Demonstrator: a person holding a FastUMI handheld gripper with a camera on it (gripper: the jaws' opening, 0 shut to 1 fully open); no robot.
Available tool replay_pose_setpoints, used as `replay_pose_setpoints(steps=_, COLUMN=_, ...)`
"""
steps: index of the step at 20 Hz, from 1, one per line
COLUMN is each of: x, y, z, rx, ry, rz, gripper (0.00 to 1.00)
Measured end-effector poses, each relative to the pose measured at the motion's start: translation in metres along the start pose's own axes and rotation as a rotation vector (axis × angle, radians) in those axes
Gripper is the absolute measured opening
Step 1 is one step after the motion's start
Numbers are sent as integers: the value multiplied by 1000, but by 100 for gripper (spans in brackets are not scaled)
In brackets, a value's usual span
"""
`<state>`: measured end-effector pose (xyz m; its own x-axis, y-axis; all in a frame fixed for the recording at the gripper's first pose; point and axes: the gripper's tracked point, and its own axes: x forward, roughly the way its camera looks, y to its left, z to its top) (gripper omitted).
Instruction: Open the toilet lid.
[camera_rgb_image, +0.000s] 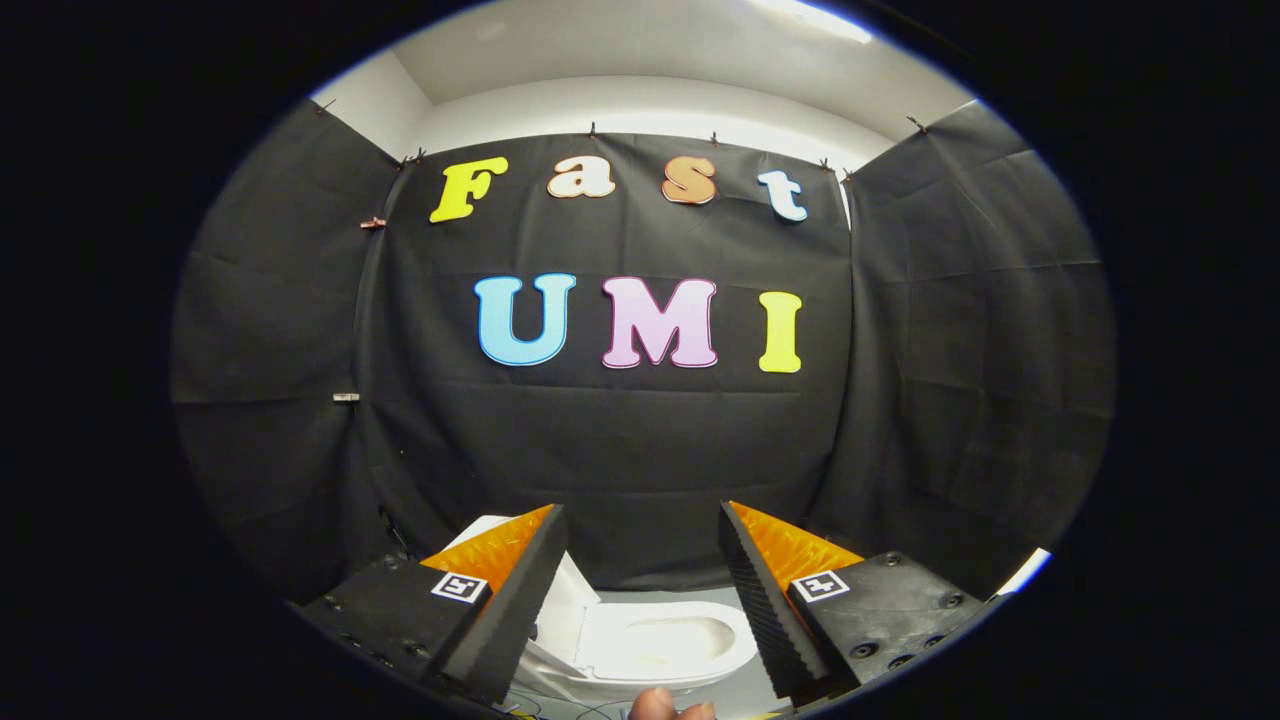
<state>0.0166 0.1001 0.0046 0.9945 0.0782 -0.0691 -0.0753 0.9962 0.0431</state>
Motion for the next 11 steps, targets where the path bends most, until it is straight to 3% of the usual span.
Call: replay_pose_setpoints(steps=11, x=-2, y=2, z=4, rx=2, ry=-9, rz=2, gripper=95)
